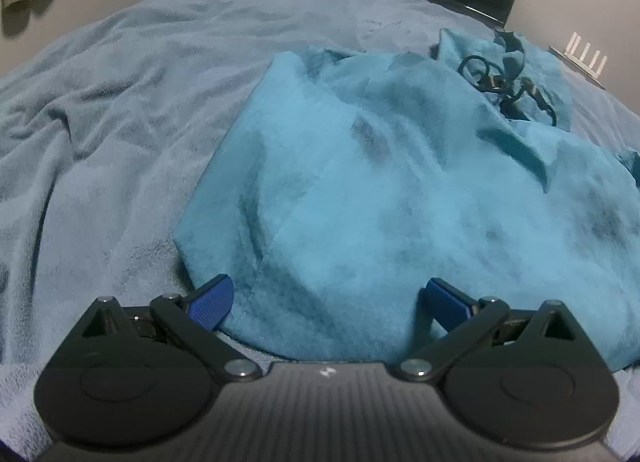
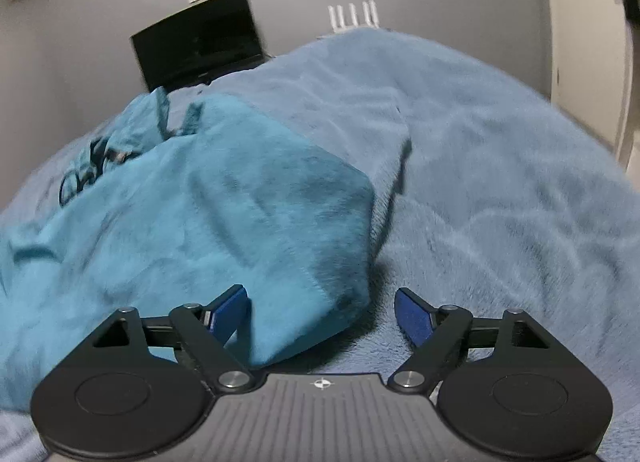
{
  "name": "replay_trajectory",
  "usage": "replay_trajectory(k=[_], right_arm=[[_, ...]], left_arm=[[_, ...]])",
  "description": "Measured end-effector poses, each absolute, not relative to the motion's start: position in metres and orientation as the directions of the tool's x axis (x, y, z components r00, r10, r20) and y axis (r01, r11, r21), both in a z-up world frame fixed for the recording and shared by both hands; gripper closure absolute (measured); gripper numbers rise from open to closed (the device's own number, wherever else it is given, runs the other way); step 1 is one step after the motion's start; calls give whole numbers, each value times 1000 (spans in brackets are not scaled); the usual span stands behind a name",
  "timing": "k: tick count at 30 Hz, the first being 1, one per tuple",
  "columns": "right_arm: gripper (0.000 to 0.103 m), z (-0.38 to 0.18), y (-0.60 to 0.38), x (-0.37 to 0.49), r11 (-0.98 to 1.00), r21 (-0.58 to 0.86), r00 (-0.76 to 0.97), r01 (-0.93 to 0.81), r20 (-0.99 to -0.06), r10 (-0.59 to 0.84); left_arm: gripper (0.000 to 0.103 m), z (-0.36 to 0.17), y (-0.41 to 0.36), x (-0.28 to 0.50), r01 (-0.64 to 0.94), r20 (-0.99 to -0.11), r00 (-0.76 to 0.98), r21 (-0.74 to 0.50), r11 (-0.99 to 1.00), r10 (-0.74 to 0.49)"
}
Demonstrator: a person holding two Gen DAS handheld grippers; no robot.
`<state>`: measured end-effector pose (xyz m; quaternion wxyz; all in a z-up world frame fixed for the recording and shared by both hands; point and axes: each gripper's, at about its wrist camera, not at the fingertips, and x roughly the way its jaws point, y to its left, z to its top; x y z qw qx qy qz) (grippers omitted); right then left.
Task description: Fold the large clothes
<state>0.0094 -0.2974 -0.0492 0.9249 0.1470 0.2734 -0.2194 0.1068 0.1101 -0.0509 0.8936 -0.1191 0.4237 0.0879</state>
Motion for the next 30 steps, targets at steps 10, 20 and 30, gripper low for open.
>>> replay_trajectory(k=[10,20,30], right_arm=[[18,-57,-317,17,826,230,753,515,-583,-307],[16,-60,-328,9,747,426,779,509,-597,-190],[29,-59,-326,15,740,509,837,440,-530,-134]], left_arm=[[0,-52,110,113,-281,-785,612,-97,955,100],[0,-40,96,111,-218,-757,647,-67,974,93],[0,-68,148,113,-425,-812,581,-356,832,-51]])
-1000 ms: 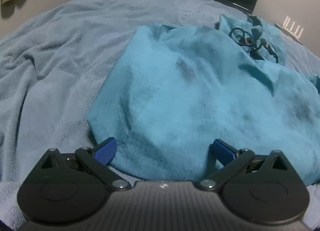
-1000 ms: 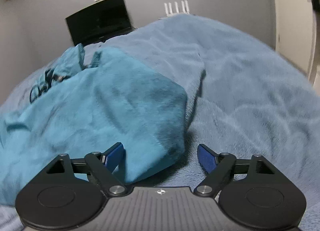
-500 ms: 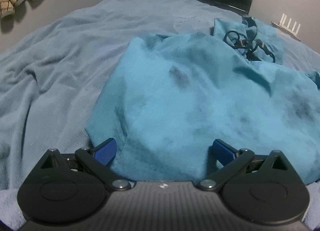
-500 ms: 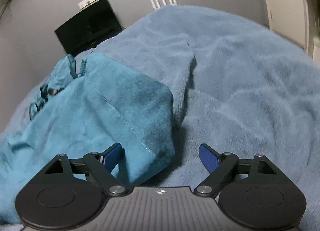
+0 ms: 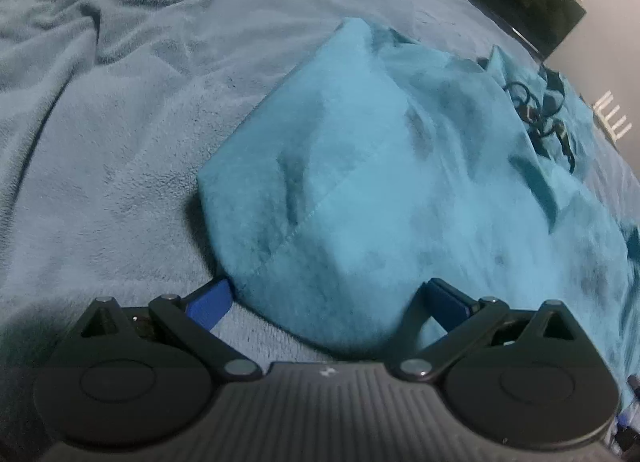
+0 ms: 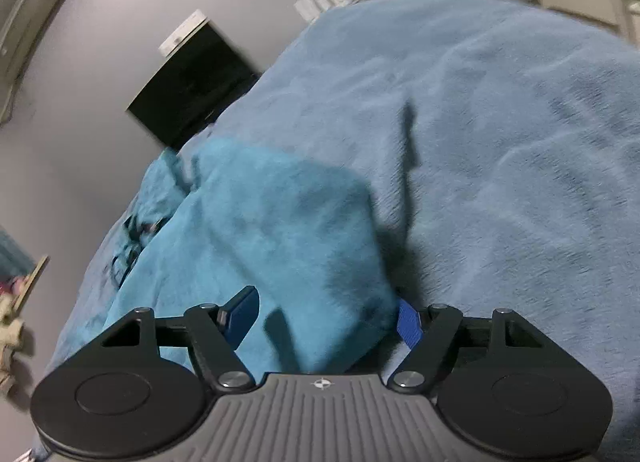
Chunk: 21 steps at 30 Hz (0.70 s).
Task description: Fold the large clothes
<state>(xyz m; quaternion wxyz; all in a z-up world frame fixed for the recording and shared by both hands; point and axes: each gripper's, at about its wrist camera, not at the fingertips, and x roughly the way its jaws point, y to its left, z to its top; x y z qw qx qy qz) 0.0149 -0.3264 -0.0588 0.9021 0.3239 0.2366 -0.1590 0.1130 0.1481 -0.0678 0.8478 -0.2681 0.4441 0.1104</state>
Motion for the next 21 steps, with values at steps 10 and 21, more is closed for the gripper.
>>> replay_trajectory(k=[10,21], right_arm=[[90,-41,-305,13,840,362,859,403,-465,-212],[95,13,-291,-41,818,431,866,382,-476,-153]], left_arm=[[69,-57,160,106,-372,-746,659,-432,822,-94],[82,-8,163,83,-288,-744,660,-372,882,-98]])
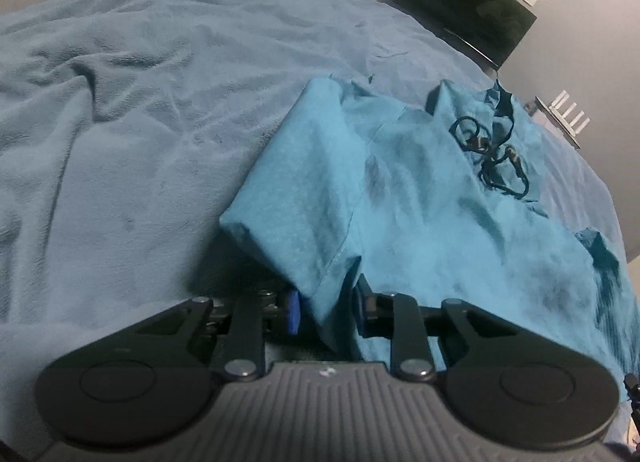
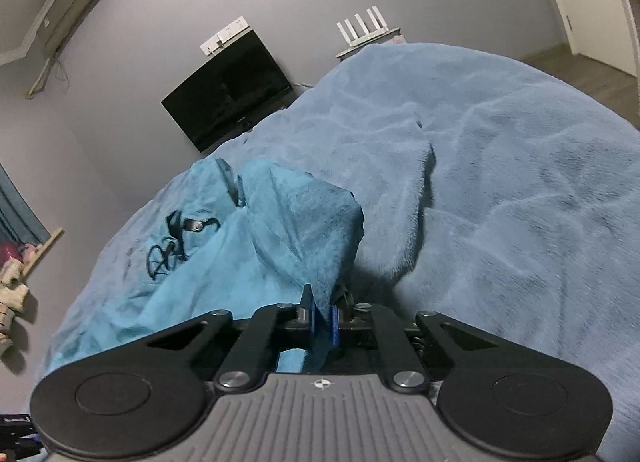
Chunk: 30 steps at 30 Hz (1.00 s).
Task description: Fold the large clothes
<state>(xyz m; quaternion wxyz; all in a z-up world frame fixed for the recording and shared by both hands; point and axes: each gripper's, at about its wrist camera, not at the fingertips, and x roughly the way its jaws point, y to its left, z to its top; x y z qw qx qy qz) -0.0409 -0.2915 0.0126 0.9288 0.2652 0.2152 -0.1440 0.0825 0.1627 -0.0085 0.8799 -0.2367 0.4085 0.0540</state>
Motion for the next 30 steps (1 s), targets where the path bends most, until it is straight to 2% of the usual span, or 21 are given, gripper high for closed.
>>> replay_trajectory(k=[2,4,5,6,7,8,9,10,12,15,19,24,29,30], right_arm=[[95,20,-291,-46,822,421,860,383,-487,-152],[87,18,-293,-46,826,399,844,397,-512,-159],[82,16,-294,-45,824,389,836,411,-522,-171],[72,15,-294,-42,820,374,823,433,-536,-189],[52,14,-295,-41,815,364,812,451,-547,-205],[44,14,-296,-40,811,362,810,461,-545,-217],[31,15,-297,-41,808,359,813,466,-535,-231],[23,17,-296,-40,807,350,814,476,-523,-253],[21,22,-292,-39,812,305,811,498,-496,-311],[19,33,-280,-35,850,215,826,480,-436,-356],[3,45,-247,-20,923,43,864,383,-369,-341],[3,32,-221,10,962,-50,859,268,-440,-263],[3,21,-219,31,971,18,855,240,-478,-202],[7,19,-219,40,973,22,853,231,-485,-192]], left_arm=[[80,-7,160,78,-280,-755,650,-351,894,-92],[72,-6,160,77,-301,-767,639,-324,897,-63],[61,-5,160,74,-314,-770,637,-302,900,-35],[48,-2,160,75,-333,-769,639,-273,903,3],[40,2,158,75,-356,-762,646,-234,905,57],[24,8,156,74,-379,-746,657,-196,905,113],[19,14,155,71,-392,-716,680,-171,904,159],[18,22,153,67,-385,-671,719,-169,907,180],[11,33,145,66,-341,-608,774,-164,926,177],[7,43,122,78,-236,-564,812,-84,968,149],[2,40,84,101,-103,-555,826,28,994,101],[1,19,50,131,-9,-583,811,75,997,51],[1,5,30,169,32,-602,798,104,994,37],[1,4,28,177,35,-597,801,109,993,38]])
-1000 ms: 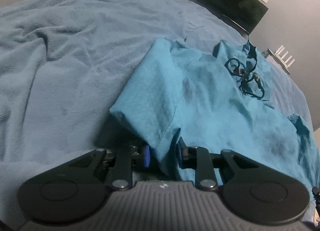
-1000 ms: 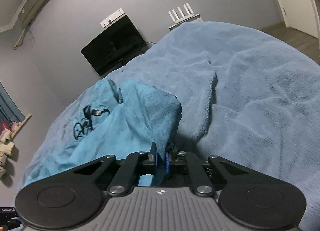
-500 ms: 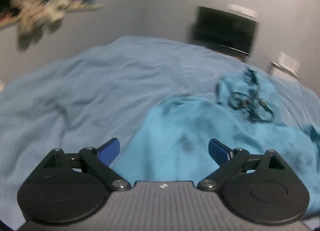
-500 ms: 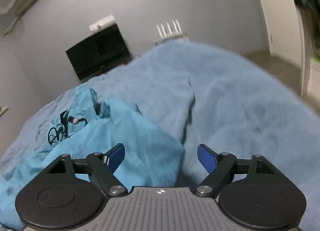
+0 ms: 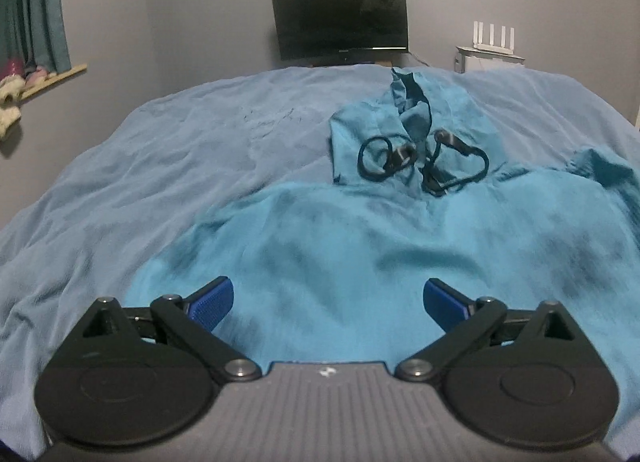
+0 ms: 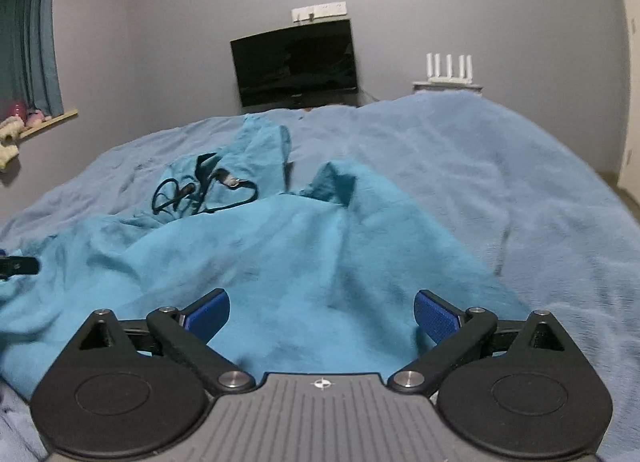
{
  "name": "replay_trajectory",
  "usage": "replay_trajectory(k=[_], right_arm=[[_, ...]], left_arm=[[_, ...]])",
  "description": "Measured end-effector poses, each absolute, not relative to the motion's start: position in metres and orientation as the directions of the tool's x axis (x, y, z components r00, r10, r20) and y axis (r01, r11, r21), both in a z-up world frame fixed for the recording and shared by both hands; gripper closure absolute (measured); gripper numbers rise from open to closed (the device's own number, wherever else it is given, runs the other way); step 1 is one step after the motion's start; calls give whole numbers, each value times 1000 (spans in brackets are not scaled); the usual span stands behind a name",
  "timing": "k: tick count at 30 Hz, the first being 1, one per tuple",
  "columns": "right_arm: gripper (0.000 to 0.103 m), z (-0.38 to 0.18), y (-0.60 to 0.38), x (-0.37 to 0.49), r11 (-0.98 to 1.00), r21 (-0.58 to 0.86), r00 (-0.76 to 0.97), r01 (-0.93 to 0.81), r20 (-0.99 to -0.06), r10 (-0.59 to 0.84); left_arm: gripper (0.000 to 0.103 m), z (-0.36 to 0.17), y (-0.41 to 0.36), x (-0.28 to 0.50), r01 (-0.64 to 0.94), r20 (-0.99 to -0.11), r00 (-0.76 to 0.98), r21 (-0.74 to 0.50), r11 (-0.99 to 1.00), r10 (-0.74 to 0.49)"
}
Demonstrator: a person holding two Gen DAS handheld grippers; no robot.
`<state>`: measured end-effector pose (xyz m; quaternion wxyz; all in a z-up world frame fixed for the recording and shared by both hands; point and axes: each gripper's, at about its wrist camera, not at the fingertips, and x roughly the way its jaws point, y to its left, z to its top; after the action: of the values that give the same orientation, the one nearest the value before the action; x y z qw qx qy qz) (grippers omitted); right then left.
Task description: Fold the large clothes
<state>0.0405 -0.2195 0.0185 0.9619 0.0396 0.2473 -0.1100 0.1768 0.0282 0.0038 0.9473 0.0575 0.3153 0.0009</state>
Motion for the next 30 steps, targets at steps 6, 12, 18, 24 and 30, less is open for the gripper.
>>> replay_trajectory(k=[6,12,18,24,30], right_arm=[[17,17,-217,100,977,28,853,210,-493,-169],[17,41,-214,183,991,25,879,128,-467,-102],[18,59,-223,292,994,51,905,98,-421,-67],[20,46,-238,394,982,59,878,181,-459,-135],[21,24,-244,466,970,58,850,236,-495,-178]], left_arm=[[1,-20,28,215,16,-595,802,109,994,52],[1,-62,39,236,-35,-658,747,108,993,98],[0,-82,28,237,-13,-641,754,202,979,142],[0,-94,28,238,-4,-636,762,191,982,127],[0,-105,24,240,9,-624,773,192,981,115]])
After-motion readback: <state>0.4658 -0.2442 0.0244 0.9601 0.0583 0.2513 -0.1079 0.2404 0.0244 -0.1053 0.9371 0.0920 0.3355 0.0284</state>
